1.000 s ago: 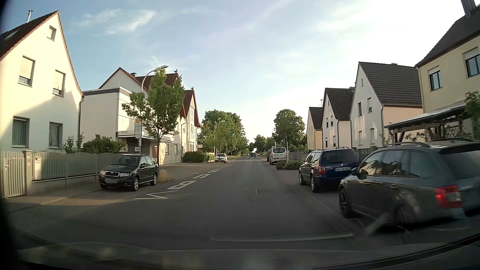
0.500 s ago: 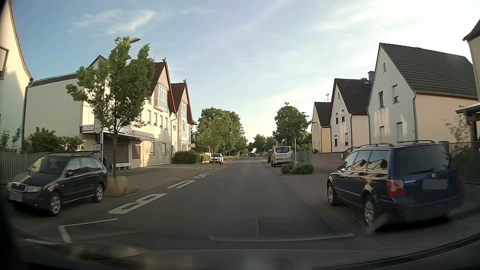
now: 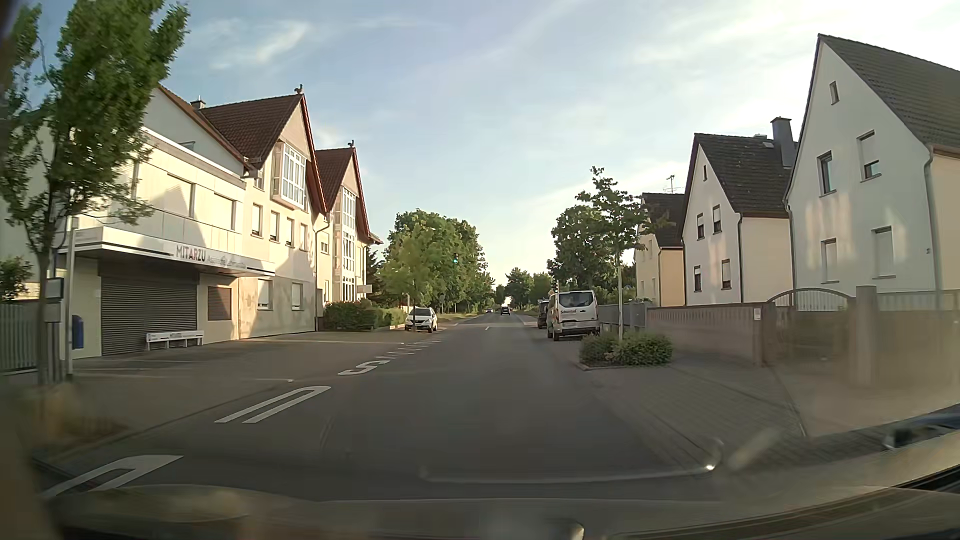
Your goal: Follow the waypoints while adhering to traffic rules and regulations
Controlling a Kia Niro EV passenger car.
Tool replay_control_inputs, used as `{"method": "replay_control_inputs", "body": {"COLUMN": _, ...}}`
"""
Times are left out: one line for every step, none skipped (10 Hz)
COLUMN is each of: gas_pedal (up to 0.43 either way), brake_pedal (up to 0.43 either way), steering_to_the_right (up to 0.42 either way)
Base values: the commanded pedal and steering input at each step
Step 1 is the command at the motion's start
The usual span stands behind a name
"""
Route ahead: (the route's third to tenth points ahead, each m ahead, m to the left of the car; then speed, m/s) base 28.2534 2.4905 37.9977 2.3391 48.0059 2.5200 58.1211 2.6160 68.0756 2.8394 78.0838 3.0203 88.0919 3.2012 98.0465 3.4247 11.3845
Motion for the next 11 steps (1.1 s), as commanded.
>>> {"method": "replay_control_inputs", "body": {"gas_pedal": 0.039, "brake_pedal": 0.030, "steering_to_the_right": -0.001}}
{"method": "replay_control_inputs", "body": {"gas_pedal": 0.039, "brake_pedal": 0.030, "steering_to_the_right": -0.002}}
{"method": "replay_control_inputs", "body": {"gas_pedal": 0.039, "brake_pedal": 0.030, "steering_to_the_right": -0.002}}
{"method": "replay_control_inputs", "body": {"gas_pedal": 0.039, "brake_pedal": 0.030, "steering_to_the_right": -0.001}}
{"method": "replay_control_inputs", "body": {"gas_pedal": 0.039, "brake_pedal": 0.030, "steering_to_the_right": -0.001}}
{"method": "replay_control_inputs", "body": {"gas_pedal": 0.039, "brake_pedal": 0.030, "steering_to_the_right": -0.001}}
{"method": "replay_control_inputs", "body": {"gas_pedal": 0.039, "brake_pedal": 0.030, "steering_to_the_right": -0.001}}
{"method": "replay_control_inputs", "body": {"gas_pedal": 0.039, "brake_pedal": 0.030, "steering_to_the_right": -0.001}}
{"method": "replay_control_inputs", "body": {"gas_pedal": 0.039, "brake_pedal": 0.030, "steering_to_the_right": -0.001}}
{"method": "replay_control_inputs", "body": {"gas_pedal": 0.039, "brake_pedal": 0.030, "steering_to_the_right": -0.001}}
{"method": "replay_control_inputs", "body": {"gas_pedal": 0.039, "brake_pedal": 0.030, "steering_to_the_right": -0.001}}
